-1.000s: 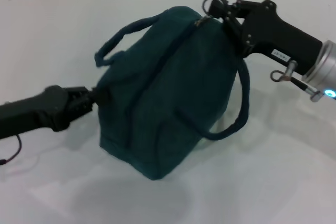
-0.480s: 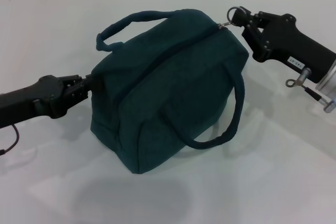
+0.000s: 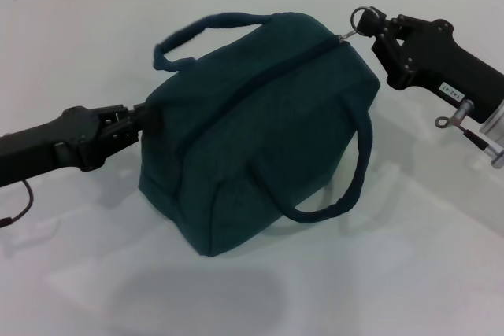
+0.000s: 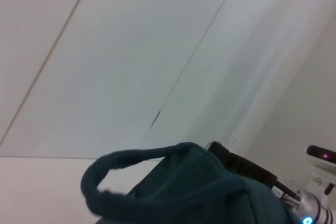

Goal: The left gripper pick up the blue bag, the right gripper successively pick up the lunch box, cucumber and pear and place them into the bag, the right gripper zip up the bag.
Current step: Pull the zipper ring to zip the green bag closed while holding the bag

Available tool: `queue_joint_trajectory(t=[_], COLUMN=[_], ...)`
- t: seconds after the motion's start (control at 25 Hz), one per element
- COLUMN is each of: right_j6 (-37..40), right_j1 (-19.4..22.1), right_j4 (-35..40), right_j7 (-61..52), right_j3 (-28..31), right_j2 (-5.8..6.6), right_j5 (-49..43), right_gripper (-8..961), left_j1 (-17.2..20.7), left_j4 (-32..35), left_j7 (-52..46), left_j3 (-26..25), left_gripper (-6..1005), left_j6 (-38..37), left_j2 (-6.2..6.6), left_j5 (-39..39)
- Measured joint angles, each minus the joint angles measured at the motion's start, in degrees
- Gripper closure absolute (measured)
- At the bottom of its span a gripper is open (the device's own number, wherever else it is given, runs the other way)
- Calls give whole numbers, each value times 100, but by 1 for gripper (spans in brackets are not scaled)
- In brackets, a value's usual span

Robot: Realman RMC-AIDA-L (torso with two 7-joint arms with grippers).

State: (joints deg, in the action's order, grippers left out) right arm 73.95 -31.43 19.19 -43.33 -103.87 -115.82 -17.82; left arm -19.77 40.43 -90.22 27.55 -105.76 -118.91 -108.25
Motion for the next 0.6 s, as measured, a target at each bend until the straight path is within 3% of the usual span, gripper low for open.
queue_joint_trajectory(t=[0.2,0.36,0.6], right_j6=[-22,-31,-32], right_j1=[-30,-37,-23], right_j4=[-10,-12,-12], right_j7=[1,-15,-46], right_j3=[0,-1,-1], right_j2=[7,17,16], right_j5=[1,-23,-45], right_gripper=[951,951,951], left_j1=[-52,-38,-119], left_j4=[0,-74,-100], left_j7=[-143,-372,-605], left_j3=[-14,-474,-913], left_gripper=[749,583,453], left_j6=[-27,148,223], left_j2=[16,-24,46], left_j5=[13,314,774])
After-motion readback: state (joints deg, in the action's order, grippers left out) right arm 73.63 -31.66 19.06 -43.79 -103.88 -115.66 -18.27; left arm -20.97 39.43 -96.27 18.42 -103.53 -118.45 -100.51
